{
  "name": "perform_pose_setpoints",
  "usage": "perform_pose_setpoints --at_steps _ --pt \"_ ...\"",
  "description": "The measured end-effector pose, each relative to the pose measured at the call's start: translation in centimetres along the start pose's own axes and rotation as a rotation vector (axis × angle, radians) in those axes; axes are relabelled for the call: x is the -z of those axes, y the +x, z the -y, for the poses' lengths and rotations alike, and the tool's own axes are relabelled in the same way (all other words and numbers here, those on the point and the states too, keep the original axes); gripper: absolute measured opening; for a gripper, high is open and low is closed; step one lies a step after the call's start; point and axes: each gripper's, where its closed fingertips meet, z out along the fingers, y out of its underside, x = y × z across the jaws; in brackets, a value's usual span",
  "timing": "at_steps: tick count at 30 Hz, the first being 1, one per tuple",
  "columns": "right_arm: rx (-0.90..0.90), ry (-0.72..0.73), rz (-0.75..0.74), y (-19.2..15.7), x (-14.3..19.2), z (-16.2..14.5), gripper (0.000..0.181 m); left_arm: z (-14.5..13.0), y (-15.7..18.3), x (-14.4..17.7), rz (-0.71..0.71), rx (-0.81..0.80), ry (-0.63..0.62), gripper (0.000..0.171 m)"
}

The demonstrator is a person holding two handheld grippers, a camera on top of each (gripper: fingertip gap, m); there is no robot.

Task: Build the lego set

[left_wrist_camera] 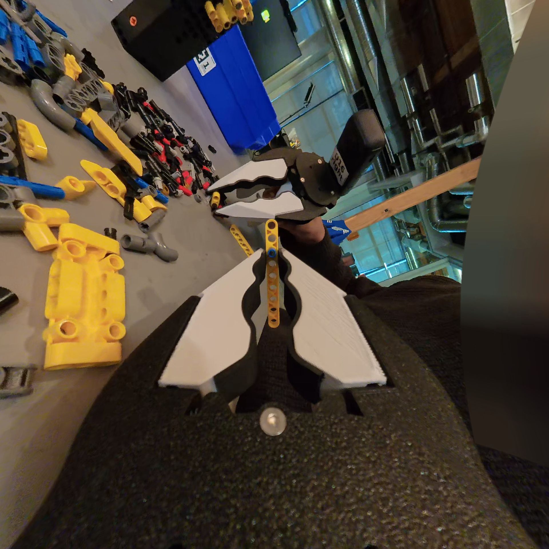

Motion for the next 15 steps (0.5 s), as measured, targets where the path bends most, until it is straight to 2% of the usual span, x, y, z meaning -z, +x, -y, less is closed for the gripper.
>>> perform_pose_setpoints --at_steps 6,9,11,15 --pt "-0.026 0.123 0.014 -1.3 1.3 2.1 0.019 0.5 0.3 0.3 -0.041 0.035 0.031 0.007" --pt "-0.057 0.171 0.102 -4.3 1.4 3.3 0.019 1.2 0.4 0.7 -0.080 0.093 0.066 0.007" --pt "-0.086 0.143 0.161 -6.6 0.7 3.2 0.019 1.2 0.2 0.6 -0.075 0.109 0.063 0.007" --pt "-0.145 0.048 0.138 -8.3 -1.2 2.0 0.020 0.4 -0.5 0.2 -0.010 0.072 0.020 0.007"
